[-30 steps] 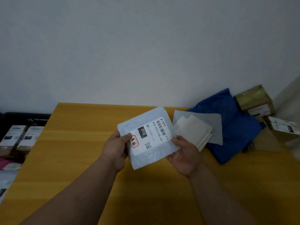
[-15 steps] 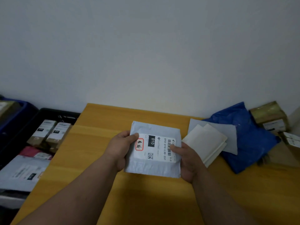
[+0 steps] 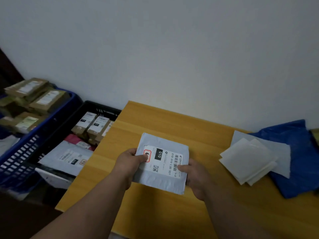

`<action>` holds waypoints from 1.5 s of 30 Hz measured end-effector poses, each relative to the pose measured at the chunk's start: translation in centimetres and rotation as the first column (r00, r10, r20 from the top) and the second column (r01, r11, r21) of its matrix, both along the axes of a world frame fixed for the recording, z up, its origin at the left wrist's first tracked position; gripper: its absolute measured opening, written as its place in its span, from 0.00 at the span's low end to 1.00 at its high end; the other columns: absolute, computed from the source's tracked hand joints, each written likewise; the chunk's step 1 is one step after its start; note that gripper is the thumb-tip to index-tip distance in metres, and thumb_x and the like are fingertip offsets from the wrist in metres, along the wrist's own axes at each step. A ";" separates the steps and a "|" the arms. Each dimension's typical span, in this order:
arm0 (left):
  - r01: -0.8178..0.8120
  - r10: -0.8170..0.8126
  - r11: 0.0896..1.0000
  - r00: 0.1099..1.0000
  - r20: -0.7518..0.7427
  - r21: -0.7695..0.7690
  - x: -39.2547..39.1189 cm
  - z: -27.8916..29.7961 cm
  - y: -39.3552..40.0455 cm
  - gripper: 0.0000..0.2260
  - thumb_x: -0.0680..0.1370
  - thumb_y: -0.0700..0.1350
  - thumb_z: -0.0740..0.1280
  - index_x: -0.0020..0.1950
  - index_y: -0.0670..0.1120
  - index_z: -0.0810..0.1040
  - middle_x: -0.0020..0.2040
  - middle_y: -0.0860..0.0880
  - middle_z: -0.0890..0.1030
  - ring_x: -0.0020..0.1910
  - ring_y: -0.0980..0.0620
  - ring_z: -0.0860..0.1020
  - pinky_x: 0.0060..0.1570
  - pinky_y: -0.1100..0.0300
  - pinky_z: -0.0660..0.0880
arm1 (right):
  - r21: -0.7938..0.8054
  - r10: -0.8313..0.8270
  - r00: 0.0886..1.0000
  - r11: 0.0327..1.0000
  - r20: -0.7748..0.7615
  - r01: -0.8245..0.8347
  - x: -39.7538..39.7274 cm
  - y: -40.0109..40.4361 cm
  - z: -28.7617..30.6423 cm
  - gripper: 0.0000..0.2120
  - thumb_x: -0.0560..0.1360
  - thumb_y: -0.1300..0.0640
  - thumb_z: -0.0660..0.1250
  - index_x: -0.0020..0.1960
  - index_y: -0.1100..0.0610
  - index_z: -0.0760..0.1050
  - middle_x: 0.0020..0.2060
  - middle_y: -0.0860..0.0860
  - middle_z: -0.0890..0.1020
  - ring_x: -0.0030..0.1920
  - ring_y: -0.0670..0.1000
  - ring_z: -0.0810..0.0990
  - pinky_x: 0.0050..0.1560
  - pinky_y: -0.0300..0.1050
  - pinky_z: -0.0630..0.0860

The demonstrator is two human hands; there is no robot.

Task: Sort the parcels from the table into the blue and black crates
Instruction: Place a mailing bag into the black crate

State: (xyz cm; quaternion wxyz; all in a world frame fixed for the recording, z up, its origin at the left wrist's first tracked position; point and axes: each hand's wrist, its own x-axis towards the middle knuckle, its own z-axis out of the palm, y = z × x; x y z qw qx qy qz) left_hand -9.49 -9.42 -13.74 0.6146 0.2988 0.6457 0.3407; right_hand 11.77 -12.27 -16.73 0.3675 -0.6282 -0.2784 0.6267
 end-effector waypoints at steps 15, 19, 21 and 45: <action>-0.063 0.056 0.998 0.893 -0.447 -0.001 -31.6 -4.3 3.8 0.25 0.75 0.38 0.70 0.70 0.50 0.70 0.54 0.48 0.77 0.44 0.53 0.76 0.36 0.61 0.70 | -0.004 0.137 0.953 0.990 0.270 -0.141 -33.1 6.7 -4.2 0.26 0.76 0.67 0.65 0.59 0.41 0.59 0.46 0.47 0.79 0.42 0.45 0.80 0.27 0.35 0.73; 0.012 -0.031 0.999 0.834 -0.551 -0.039 -35.9 -6.5 4.6 0.26 0.76 0.40 0.70 0.71 0.49 0.64 0.50 0.49 0.75 0.45 0.50 0.76 0.37 0.59 0.69 | -0.084 0.311 0.881 0.950 0.357 -0.302 -37.3 7.8 -6.2 0.20 0.76 0.68 0.63 0.58 0.46 0.65 0.50 0.48 0.78 0.42 0.43 0.77 0.31 0.36 0.75; 0.021 -0.049 0.998 0.812 -0.581 -0.054 -37.3 -7.3 5.5 0.22 0.75 0.41 0.70 0.65 0.51 0.64 0.50 0.49 0.77 0.43 0.51 0.76 0.35 0.58 0.69 | -0.104 0.372 0.842 0.927 0.390 -0.361 -38.8 9.1 -6.9 0.17 0.75 0.67 0.65 0.55 0.48 0.69 0.52 0.49 0.76 0.44 0.45 0.77 0.30 0.32 0.72; 0.617 -0.882 0.417 0.097 -0.461 -0.667 -43.8 -21.8 17.3 0.31 0.80 0.51 0.61 0.79 0.51 0.52 0.79 0.45 0.40 0.77 0.40 0.49 0.75 0.46 0.53 | -0.528 0.710 0.649 0.675 0.273 -0.516 -47.3 17.9 -20.7 0.32 0.77 0.55 0.65 0.78 0.51 0.58 0.75 0.57 0.56 0.73 0.56 0.62 0.71 0.36 0.61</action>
